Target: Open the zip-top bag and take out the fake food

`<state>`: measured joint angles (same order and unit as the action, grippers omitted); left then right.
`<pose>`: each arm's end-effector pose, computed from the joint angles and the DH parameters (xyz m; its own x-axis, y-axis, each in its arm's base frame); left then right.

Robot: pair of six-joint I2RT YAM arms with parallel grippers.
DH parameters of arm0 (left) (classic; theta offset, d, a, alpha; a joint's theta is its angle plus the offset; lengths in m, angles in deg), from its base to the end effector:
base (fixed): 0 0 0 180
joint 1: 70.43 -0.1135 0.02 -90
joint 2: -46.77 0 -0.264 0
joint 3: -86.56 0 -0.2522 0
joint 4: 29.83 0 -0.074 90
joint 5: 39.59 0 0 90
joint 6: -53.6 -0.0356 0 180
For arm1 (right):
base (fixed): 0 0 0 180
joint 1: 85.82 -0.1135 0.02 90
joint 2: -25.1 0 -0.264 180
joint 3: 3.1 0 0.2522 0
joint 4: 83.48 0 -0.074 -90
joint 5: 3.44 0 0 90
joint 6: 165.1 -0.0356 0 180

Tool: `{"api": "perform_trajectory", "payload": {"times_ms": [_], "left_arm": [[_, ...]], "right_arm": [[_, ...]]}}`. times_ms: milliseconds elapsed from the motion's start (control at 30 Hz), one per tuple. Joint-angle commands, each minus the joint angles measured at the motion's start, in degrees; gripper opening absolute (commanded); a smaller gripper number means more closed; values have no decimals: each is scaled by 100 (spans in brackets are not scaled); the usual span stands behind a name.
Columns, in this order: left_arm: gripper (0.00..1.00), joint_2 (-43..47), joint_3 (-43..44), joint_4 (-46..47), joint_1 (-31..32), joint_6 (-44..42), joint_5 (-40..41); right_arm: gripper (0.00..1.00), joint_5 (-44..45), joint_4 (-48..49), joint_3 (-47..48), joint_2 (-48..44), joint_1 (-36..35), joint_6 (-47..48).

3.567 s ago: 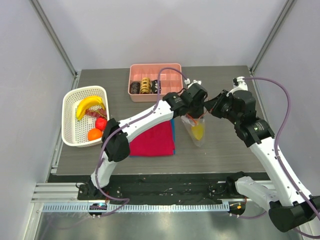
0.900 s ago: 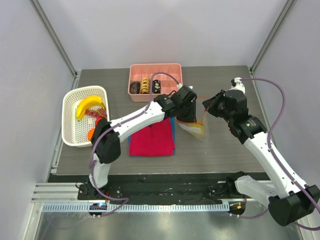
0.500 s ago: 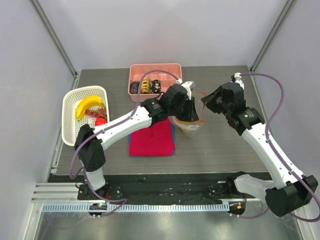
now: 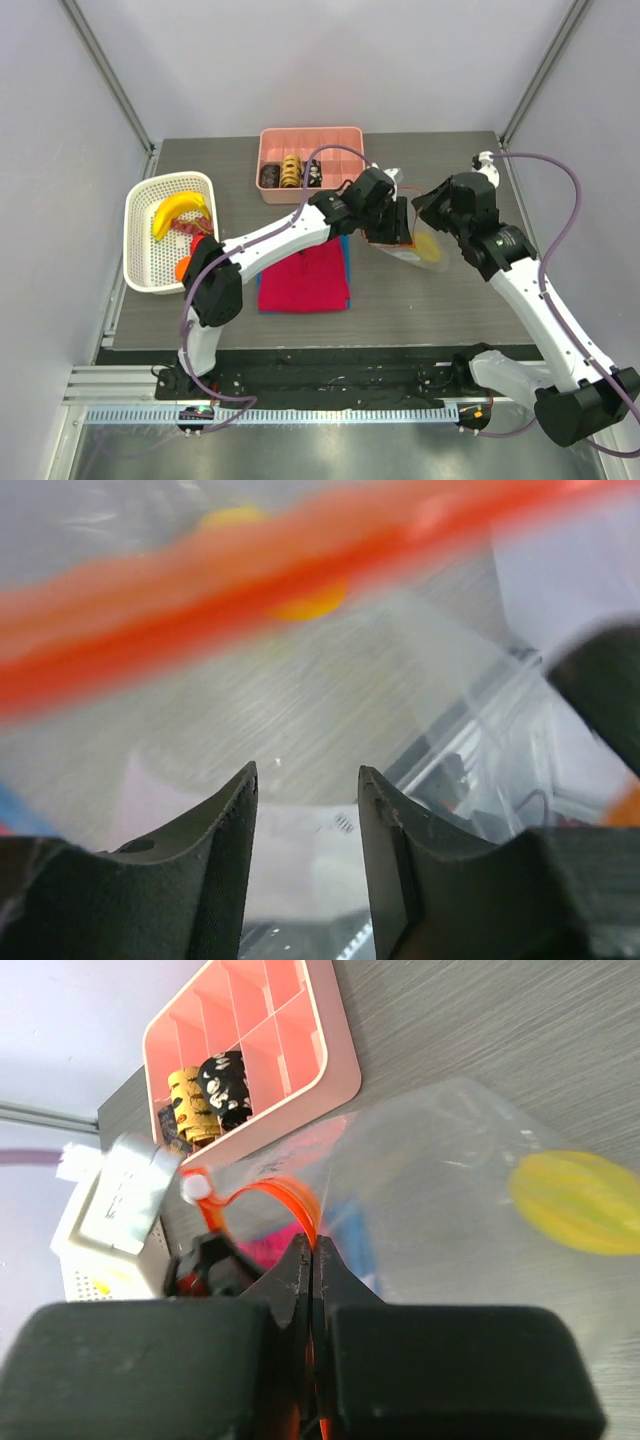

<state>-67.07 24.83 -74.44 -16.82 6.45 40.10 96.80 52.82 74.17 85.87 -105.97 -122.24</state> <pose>0.2686 -0.3752 0.3041 -0.8744 0.0587 -0.4816 0.3798 0.7004 -0.6043 0.2180 0.0732 0.3657 -0.4316 0.6100 -0.6646 0.1849 0.7809 0.5967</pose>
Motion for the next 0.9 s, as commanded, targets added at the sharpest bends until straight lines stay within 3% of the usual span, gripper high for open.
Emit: {"api": "perform_trajectory", "payload": {"times_ms": [0, 133, 233, 500, 633, 700, 867], "left_arm": [[45, -252, 210, 562, 10, 505, -341], [45, -384, 26, 765, -52, 610, -437], [51, -349, -333, 756, -52, 619, -455], [61, -209, -1081, 422, -61, 391, -419], [62, -419, -1038, 413, -61, 496, -796], [63, -463, -1064, 457, -52, 505, -798], [72, -665, -1029, 597, -52, 803, -701]], "right_arm": [[1, -266, 252, -128, -268, -16, -243], [1, -811, 295, -102, -285, -25, -551], [1, -1197, 751, -321, -338, -16, -665], [1, -1420, 814, -1006, -583, -25, -508], [2, -1480, 621, -1253, -760, -25, -411], [7, -1569, 454, -1235, -777, -25, -323], [3, -1534, 321, -1270, -821, -25, -401]]}}
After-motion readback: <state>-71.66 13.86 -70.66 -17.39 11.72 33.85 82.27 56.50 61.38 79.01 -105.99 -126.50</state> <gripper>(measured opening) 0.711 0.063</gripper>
